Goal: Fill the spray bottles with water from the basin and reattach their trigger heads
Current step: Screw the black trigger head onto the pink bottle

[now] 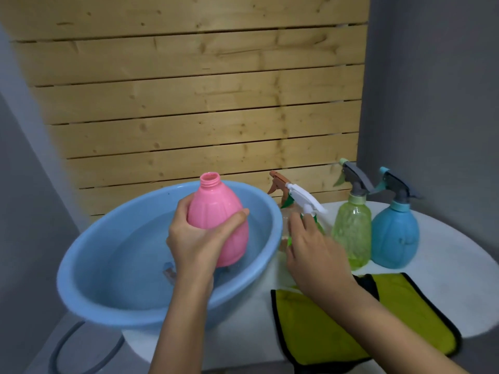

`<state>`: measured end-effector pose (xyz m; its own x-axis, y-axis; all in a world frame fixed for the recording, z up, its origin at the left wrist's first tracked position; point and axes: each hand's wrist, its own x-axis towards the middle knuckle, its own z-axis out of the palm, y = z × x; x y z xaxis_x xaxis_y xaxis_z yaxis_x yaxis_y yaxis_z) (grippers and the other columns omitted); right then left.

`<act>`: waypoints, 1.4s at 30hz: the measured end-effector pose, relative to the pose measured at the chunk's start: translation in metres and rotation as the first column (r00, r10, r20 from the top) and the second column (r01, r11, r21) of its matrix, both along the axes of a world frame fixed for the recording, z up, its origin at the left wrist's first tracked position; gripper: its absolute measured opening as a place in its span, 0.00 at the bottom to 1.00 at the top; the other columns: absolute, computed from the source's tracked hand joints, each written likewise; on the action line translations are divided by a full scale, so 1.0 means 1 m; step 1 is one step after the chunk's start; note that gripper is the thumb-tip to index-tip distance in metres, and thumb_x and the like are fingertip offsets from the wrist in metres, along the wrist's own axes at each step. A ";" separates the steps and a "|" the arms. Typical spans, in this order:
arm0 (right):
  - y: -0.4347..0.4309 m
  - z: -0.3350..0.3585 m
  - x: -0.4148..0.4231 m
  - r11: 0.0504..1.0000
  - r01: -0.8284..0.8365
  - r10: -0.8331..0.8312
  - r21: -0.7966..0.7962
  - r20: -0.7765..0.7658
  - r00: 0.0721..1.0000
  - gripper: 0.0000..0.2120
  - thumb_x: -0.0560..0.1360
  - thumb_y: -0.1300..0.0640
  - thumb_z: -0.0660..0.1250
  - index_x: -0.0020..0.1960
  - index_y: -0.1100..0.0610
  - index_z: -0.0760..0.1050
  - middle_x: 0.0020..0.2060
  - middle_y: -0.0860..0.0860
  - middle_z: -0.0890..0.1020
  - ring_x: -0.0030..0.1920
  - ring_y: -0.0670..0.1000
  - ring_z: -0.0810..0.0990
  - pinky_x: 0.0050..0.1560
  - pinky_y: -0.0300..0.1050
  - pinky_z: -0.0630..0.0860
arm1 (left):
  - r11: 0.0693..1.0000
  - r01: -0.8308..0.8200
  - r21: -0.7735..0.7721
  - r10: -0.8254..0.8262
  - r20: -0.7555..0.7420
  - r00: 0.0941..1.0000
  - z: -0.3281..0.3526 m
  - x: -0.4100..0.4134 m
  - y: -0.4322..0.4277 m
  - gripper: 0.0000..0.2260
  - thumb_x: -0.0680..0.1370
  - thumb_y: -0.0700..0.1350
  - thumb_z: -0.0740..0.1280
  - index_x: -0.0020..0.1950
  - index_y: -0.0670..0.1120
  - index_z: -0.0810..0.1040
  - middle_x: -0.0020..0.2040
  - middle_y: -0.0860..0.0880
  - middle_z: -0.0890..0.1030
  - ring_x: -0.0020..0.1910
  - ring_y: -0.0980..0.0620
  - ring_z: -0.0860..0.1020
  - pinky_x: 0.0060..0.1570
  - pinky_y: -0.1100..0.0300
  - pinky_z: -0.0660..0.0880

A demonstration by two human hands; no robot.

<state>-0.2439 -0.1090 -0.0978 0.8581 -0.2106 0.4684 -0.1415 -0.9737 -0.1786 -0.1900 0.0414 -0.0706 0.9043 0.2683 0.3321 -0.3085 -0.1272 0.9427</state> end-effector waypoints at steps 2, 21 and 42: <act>-0.006 -0.001 -0.009 0.997 0.062 -0.070 -0.051 -0.177 0.982 0.14 0.78 0.59 0.57 0.63 0.55 0.63 0.59 0.52 0.71 0.51 0.56 0.80 0.30 0.43 0.60 | 1.000 0.001 -0.001 -0.001 0.009 1.000 0.001 -0.003 -0.005 0.32 0.54 0.50 0.83 0.54 0.58 0.74 0.50 0.55 0.79 0.49 0.49 0.78 0.49 0.52 0.77; -0.070 -0.025 -0.027 0.940 0.264 -0.339 -0.215 -0.664 0.667 0.23 0.79 0.50 0.61 0.72 0.52 0.61 0.65 0.54 0.68 0.62 0.54 0.73 0.49 0.44 0.71 | 0.999 -0.008 0.039 0.007 0.020 1.000 0.000 -0.004 -0.016 0.33 0.56 0.49 0.83 0.57 0.57 0.73 0.54 0.54 0.76 0.51 0.48 0.75 0.53 0.50 0.76; -0.080 -0.027 -0.015 0.940 0.338 -0.228 0.042 -0.658 0.717 0.20 0.77 0.62 0.61 0.68 0.55 0.66 0.66 0.56 0.63 0.62 0.55 0.72 0.56 0.46 0.71 | 0.998 0.023 0.057 -0.024 0.026 0.999 -0.002 -0.005 -0.016 0.32 0.56 0.47 0.83 0.55 0.58 0.73 0.52 0.53 0.76 0.49 0.48 0.75 0.50 0.54 0.74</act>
<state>-0.2591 -0.1887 -0.1244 0.8297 -0.5123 -0.2218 -0.5394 -0.8380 -0.0824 -0.1951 0.0251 -0.0729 0.9008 0.2273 0.3700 -0.3368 -0.1723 0.9257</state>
